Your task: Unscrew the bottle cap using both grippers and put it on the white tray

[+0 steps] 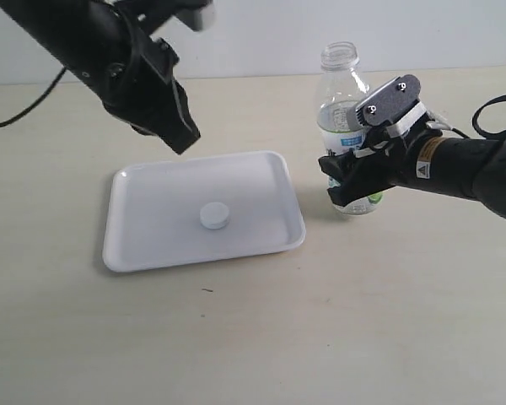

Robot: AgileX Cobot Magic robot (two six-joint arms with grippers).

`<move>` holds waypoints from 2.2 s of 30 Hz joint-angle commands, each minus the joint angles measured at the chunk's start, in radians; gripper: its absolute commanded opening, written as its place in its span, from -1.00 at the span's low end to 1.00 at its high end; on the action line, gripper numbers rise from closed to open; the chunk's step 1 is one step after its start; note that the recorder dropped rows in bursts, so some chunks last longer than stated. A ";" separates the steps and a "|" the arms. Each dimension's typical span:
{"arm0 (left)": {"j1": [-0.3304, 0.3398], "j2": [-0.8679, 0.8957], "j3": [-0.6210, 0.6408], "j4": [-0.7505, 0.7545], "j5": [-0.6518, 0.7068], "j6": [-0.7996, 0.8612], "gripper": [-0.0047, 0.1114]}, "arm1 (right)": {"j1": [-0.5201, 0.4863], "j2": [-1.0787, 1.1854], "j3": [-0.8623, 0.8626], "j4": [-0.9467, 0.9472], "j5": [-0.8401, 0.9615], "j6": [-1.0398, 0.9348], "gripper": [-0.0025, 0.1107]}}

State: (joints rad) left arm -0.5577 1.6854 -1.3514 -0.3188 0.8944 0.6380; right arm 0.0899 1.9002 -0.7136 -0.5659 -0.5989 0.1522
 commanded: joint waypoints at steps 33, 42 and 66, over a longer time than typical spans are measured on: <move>0.000 -0.627 0.353 -0.077 -0.308 -0.042 -0.92 | -0.002 -0.075 -0.001 0.014 0.124 0.065 0.64; 0.000 -0.627 0.353 -0.077 -0.308 -0.042 -0.92 | -0.002 -0.177 -0.001 0.006 0.277 0.088 0.64; 0.000 -0.627 0.354 -0.081 -0.308 -0.042 -0.92 | -0.002 -0.375 0.135 0.006 0.313 0.167 0.64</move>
State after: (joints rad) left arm -0.5577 1.0669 -1.0036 -0.3944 0.6006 0.6048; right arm 0.0899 1.5561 -0.6062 -0.5576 -0.2595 0.3163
